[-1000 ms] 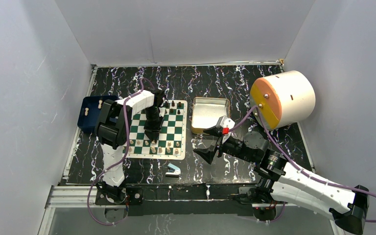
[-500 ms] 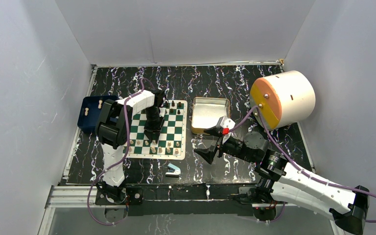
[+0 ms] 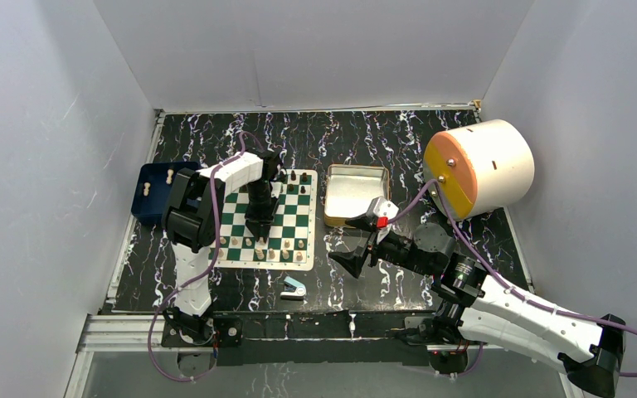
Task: Set up the chess pieces on the board
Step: Place the chess piece on the chessboard.
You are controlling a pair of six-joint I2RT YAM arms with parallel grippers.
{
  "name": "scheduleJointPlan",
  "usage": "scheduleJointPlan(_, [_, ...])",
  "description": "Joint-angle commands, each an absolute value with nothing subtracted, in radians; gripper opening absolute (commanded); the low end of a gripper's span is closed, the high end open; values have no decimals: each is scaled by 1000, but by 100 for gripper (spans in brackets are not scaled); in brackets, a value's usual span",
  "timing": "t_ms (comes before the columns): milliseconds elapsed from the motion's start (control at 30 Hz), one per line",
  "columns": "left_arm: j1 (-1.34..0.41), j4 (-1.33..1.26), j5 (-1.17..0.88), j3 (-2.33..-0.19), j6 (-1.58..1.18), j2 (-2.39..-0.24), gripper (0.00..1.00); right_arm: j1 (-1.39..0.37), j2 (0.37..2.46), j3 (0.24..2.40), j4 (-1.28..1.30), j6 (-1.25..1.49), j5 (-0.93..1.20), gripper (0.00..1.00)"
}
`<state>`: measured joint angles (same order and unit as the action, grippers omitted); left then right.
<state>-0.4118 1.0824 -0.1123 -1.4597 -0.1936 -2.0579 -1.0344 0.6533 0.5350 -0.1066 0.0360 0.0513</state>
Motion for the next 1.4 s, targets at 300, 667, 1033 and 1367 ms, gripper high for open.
scheduleJointPlan(300, [-423, 1126, -103, -1476, -188, -2018, 23, -1033, 641, 592, -150, 39, 41, 99])
scheduleJointPlan(667, [-423, 1125, -101, -1513, -196, -2002, 25, -1033, 640, 595, -149, 38, 39, 99])
scheduleJointPlan(1033, [-388, 1052, 67, -1665, -293, -1898, 33, -1033, 649, 608, -119, 69, -38, 99])
scheduleJointPlan(1367, [-30, 738, 333, -1588, -348, -1690, 41, -1033, 676, 698, -12, 280, -228, 99])
